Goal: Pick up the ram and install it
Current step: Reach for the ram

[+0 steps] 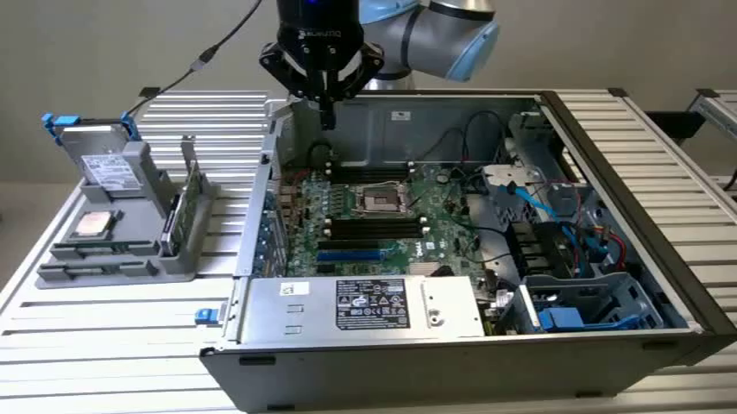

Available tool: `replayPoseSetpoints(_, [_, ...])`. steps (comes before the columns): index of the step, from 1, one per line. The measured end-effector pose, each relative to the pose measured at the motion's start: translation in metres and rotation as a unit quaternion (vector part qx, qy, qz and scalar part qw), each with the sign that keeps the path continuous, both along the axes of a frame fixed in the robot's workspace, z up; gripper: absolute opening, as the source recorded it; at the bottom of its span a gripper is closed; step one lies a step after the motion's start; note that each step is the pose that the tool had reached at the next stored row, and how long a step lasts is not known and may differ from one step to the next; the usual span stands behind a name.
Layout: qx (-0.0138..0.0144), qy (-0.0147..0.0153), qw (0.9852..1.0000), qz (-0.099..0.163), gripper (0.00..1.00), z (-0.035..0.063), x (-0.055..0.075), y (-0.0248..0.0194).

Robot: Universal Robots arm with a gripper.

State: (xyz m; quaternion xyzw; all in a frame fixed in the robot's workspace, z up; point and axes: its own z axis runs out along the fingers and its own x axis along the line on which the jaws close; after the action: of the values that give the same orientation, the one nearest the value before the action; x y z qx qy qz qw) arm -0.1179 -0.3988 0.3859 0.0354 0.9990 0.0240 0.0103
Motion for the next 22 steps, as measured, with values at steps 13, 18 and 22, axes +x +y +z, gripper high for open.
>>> replayPoseSetpoints(13, [0.0001, -0.0001, 1.0, 0.0, 0.1, -0.0003, -0.002, 0.0002])
replayPoseSetpoints(18, [0.0, 0.0, 1.0, 0.0, 0.1, -0.0002, -0.013, 0.0016])
replayPoseSetpoints(22, [0.0, 0.0, 1.0, 0.001, 0.1, -0.0002, -0.029, 0.0019])
